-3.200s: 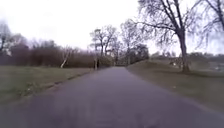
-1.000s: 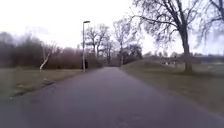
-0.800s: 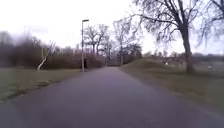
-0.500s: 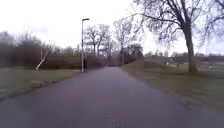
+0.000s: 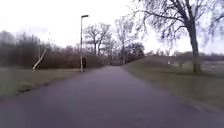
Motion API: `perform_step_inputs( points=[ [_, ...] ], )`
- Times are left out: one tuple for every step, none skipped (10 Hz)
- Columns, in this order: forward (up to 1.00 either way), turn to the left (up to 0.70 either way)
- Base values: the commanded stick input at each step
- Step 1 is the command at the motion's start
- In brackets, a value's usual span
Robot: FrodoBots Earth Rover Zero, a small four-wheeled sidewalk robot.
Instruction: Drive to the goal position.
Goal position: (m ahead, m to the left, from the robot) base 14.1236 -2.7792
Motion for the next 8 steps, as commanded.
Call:
perform_step_inputs(
  points=[
    [1.00, 0.00],
    [1.00, 0.00],
    [1.00, 0.00],
    [1.00, 0.00],
    [1.00, 0.00],
    [1.00, 0.00],
    [1.00, 0.00],
    [1.00, 0.00]
  ],
)
